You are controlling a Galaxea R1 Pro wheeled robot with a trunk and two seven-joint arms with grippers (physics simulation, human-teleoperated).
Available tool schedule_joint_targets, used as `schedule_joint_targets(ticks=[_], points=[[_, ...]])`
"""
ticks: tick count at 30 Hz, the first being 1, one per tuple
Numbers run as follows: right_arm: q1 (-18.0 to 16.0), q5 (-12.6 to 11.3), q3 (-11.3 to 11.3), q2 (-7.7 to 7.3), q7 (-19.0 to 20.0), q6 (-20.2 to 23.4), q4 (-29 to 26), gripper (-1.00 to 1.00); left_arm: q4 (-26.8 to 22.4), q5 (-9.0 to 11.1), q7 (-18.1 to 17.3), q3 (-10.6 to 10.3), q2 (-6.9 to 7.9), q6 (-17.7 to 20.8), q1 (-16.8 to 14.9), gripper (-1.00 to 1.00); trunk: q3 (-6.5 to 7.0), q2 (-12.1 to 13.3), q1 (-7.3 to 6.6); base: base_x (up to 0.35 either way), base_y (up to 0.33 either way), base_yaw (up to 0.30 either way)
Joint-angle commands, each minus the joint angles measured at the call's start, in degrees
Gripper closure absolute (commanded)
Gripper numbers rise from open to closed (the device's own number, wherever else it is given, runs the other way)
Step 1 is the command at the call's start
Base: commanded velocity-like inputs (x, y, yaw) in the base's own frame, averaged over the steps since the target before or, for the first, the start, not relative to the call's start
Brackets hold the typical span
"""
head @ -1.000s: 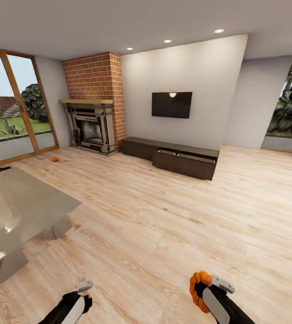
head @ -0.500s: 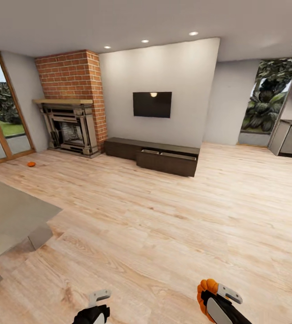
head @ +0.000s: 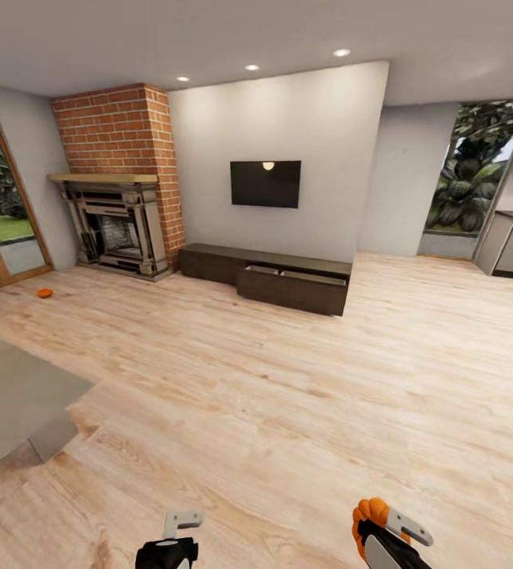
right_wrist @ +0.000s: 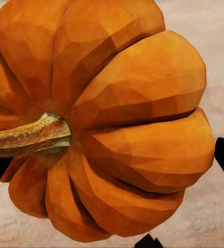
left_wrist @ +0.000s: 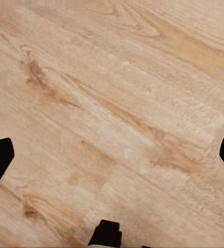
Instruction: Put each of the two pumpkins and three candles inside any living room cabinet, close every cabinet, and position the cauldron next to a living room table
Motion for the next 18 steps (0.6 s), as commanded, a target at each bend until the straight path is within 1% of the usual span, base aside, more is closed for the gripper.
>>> schedule_joint_targets(ticks=[1,5,7,10,16,18], points=[[-0.04,-0.1,0.44,-0.06,-0.59,0.35,-0.15,1.0,-0.1,0.42,0.49,-0.5,0.06,0.24,-0.05,-1.0,-0.06,-0.04,0.04,0.35,0.0,0.0],[-0.04,-0.24,0.32,0.08,-0.66,0.29,-0.16,1.0,-0.1,0.42,0.49,-0.54,0.06,0.21,-0.05,-1.0,-0.06,-0.04,0.04,0.35,0.0,-0.002],[-0.04,-0.29,0.22,0.1,-0.65,0.28,-0.16,1.0,-0.1,0.42,0.49,-0.55,0.06,0.21,-0.05,-1.0,-0.06,-0.04,0.04,0.35,-0.024,-0.085],[-0.04,-0.36,-0.36,0.11,-0.58,0.27,-0.16,1.0,-0.1,0.42,0.49,-0.55,0.06,0.19,-0.05,-1.0,-0.06,-0.04,0.04,0.35,-0.064,-0.228],[-0.04,-0.35,-0.4,0.11,-0.56,0.19,-0.16,1.0,-0.1,0.42,0.49,-0.56,0.06,0.19,-0.05,-1.0,-0.09,-0.04,0.04,0.35,-0.074,-0.27],[-0.04,-0.29,-0.4,0.11,-0.61,0.18,-0.16,1.0,-0.1,0.42,0.49,-0.55,0.06,0.19,-0.05,-1.0,-0.11,-0.04,0.04,0.35,-0.032,-0.132]])
